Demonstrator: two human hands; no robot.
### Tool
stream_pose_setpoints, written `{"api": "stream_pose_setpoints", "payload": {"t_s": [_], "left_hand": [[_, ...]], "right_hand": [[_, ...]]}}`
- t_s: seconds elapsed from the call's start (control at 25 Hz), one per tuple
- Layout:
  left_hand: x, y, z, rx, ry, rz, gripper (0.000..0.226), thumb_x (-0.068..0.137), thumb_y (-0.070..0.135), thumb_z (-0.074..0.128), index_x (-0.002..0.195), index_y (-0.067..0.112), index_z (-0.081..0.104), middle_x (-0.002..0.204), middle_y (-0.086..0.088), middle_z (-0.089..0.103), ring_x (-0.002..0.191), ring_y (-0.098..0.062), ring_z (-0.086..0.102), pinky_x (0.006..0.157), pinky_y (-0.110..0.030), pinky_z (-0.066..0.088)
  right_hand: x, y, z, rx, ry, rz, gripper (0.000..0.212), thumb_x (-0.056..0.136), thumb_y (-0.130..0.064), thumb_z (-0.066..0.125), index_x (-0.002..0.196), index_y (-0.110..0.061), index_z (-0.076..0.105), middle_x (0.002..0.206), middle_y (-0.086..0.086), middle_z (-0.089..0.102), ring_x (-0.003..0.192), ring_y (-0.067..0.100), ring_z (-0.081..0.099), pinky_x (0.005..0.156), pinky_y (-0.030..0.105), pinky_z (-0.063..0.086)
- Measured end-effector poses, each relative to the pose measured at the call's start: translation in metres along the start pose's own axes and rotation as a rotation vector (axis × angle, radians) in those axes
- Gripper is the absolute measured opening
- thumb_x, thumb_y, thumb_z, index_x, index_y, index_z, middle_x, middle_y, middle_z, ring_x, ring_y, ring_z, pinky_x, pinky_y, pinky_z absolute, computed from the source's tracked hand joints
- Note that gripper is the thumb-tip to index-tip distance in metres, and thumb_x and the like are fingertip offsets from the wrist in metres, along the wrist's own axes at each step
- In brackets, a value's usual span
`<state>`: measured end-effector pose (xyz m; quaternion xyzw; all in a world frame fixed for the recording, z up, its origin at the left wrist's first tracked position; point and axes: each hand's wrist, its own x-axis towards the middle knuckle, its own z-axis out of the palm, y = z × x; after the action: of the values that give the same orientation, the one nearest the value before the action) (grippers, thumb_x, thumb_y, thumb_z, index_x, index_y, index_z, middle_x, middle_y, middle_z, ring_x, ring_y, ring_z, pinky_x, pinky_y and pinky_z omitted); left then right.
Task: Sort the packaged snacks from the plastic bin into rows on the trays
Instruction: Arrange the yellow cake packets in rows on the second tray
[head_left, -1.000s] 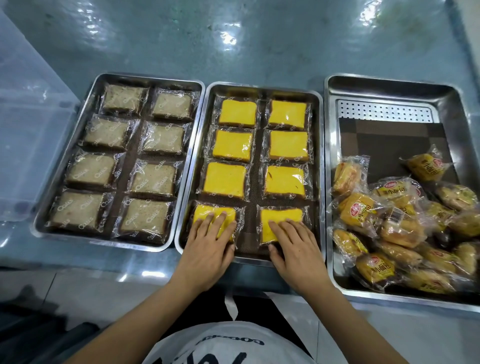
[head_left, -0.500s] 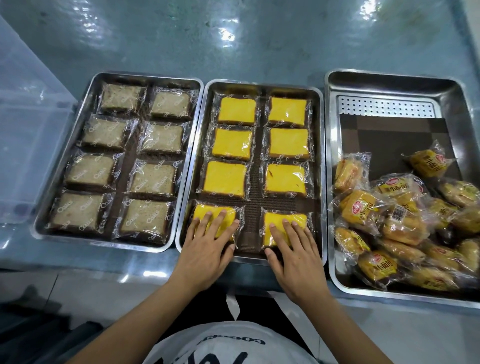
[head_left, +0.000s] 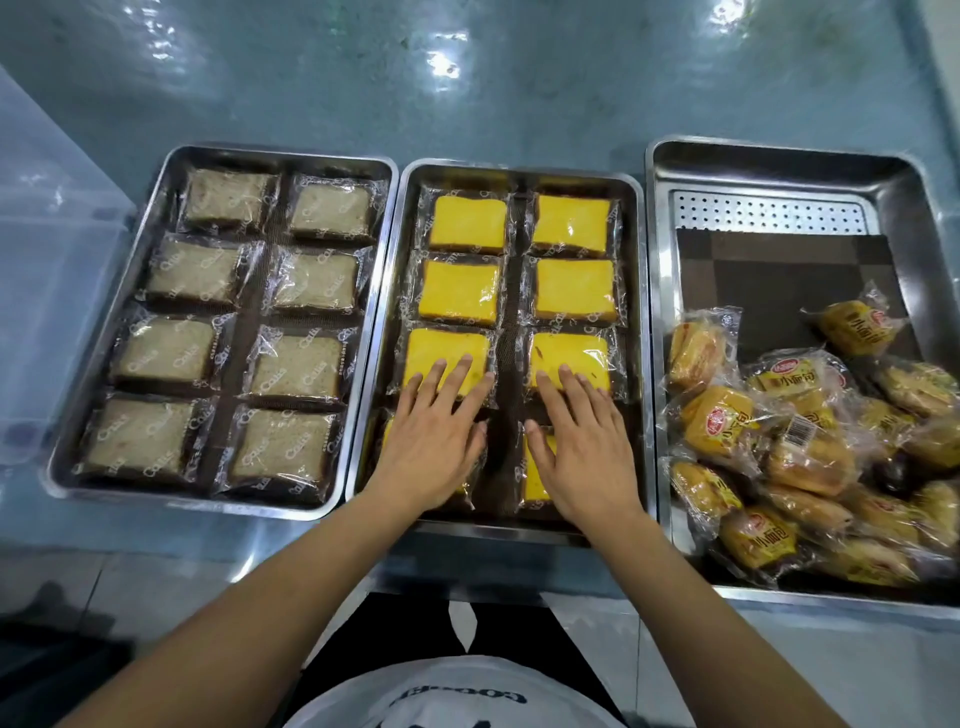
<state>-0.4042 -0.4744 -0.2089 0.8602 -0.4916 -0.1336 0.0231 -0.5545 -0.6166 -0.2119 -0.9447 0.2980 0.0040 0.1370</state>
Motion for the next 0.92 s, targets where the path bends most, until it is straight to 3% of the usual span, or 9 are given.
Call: {"api": "stream_pose_setpoints", "payload": {"t_s": [0.28,0.52,0.6,0.76,0.92], "left_hand": [[0.028,-0.016,0.003,0.004,-0.062,-0.041,0.059,0.103,0.051,0.023,0.159,0.036,0.009,0.168,-0.002,0.007,0.154,-0.032,0.004,0.123,-0.055,0.008],[0.026,-0.024,0.003,-0.015,-0.065,-0.048,0.063,0.098,0.056,0.010,0.158,0.039,0.009,0.168,0.001,0.007,0.154,-0.030,0.006,0.123,-0.054,0.010],[0.028,-0.023,0.000,-0.015,-0.077,-0.049,0.060,0.100,0.054,0.017,0.158,0.038,0.013,0.167,0.000,0.010,0.153,-0.031,0.009,0.122,-0.054,0.011],[0.041,-0.021,-0.012,-0.028,-0.020,-0.046,0.050,0.100,0.044,0.040,0.149,0.031,0.038,0.158,-0.005,0.032,0.144,-0.032,0.029,0.115,-0.051,0.025],[0.069,-0.019,-0.023,-0.074,0.035,-0.004,0.051,0.102,0.039,0.041,0.151,0.026,0.035,0.161,-0.006,0.029,0.147,-0.032,0.024,0.118,-0.051,0.023]], "right_hand": [[0.038,0.019,0.009,-0.039,-0.111,0.072,0.064,0.102,-0.057,0.018,0.159,-0.028,0.020,0.166,0.006,0.023,0.154,0.025,0.013,0.125,0.047,0.011],[0.017,0.021,0.013,-0.045,-0.109,0.072,0.063,0.102,-0.058,0.020,0.160,-0.032,0.016,0.166,0.004,0.021,0.154,0.023,0.012,0.125,0.047,0.011],[0.018,0.020,0.012,-0.044,-0.108,0.085,0.062,0.102,-0.058,0.022,0.159,-0.031,0.022,0.165,0.004,0.026,0.153,0.024,0.017,0.124,0.047,0.014],[0.031,0.016,0.004,-0.012,-0.019,0.112,0.056,0.103,-0.051,0.033,0.153,-0.025,0.038,0.158,0.004,0.038,0.146,0.025,0.030,0.119,0.048,0.026],[0.071,0.009,-0.004,0.015,0.047,0.083,0.055,0.105,-0.046,0.038,0.154,-0.021,0.035,0.157,0.007,0.039,0.146,0.027,0.032,0.120,0.047,0.027]]}}
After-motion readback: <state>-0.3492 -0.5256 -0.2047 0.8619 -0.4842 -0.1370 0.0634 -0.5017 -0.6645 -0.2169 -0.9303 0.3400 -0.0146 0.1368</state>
